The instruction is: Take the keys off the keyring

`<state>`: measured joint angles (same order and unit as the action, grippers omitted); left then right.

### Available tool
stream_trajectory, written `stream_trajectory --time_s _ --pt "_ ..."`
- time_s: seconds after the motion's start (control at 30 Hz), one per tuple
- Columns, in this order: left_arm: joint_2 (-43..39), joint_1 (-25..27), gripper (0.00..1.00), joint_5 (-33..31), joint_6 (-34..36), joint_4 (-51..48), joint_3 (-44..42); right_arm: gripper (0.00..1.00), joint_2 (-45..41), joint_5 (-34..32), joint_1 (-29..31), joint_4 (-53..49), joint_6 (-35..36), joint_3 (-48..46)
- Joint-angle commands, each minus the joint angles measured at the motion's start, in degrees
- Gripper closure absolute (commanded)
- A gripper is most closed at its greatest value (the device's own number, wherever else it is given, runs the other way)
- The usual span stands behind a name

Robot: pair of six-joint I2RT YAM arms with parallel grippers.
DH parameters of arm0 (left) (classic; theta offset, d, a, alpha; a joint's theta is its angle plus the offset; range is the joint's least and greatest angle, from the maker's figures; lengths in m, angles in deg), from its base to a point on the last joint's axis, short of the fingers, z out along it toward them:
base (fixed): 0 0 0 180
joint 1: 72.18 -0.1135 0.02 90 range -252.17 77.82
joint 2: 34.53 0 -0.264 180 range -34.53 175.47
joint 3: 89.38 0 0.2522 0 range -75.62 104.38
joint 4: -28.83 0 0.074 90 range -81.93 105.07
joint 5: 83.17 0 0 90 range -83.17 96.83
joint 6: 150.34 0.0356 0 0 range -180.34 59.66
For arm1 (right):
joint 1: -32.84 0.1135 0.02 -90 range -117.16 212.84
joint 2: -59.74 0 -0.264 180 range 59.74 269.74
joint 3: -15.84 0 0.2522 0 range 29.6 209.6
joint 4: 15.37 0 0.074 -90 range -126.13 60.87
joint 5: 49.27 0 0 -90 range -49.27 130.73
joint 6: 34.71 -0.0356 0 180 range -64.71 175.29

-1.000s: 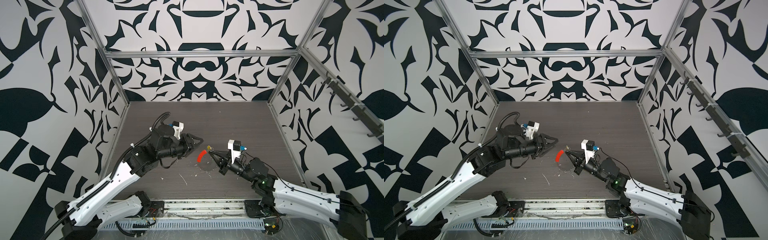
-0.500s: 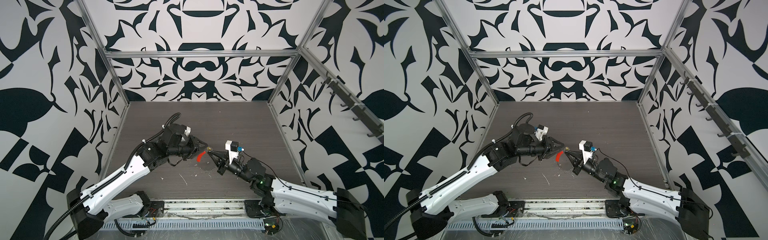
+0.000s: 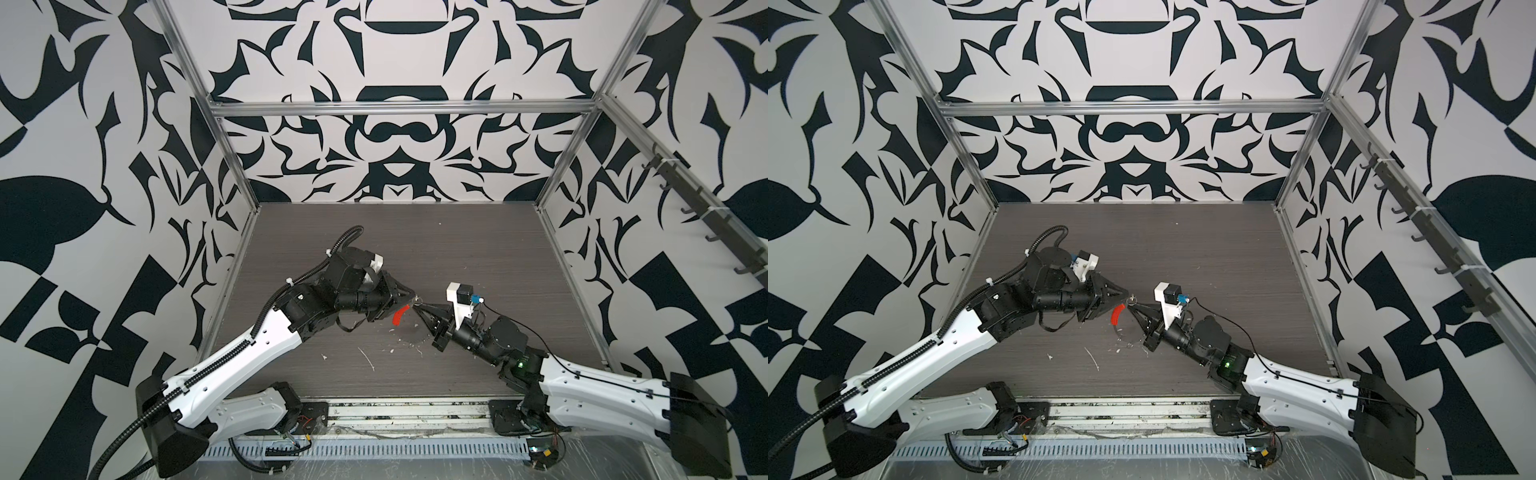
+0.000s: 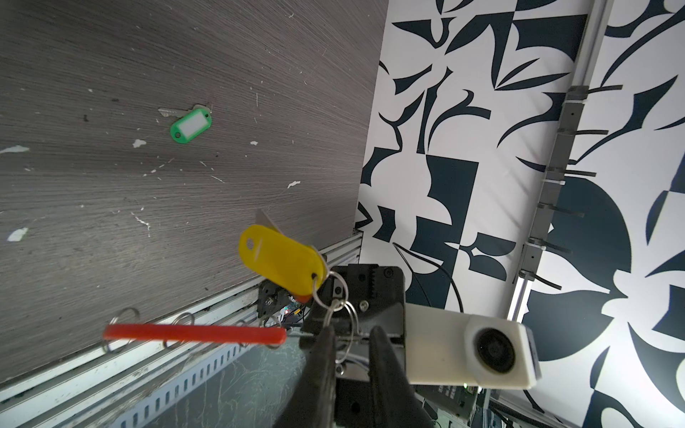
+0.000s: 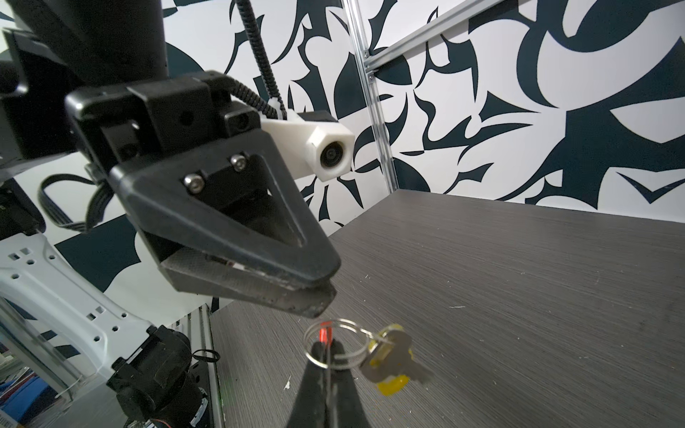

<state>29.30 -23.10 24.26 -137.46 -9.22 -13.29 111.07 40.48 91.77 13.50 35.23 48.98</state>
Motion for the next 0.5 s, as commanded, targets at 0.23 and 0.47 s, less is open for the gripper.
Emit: stream_trajectory --time_s 0.23,0.47 --pt "-1.6 -0.3 0.66 -2.2 1.1 -5.8 2.4 1.0 -1.4 -1.2 0.5 2.0 1.4 1.5" --pt "-1.0 -0.3 0.66 -0.4 -0.4 -1.7 0.0 1.0 -0.3 -1.0 0.8 2.6 1.3 1.9"
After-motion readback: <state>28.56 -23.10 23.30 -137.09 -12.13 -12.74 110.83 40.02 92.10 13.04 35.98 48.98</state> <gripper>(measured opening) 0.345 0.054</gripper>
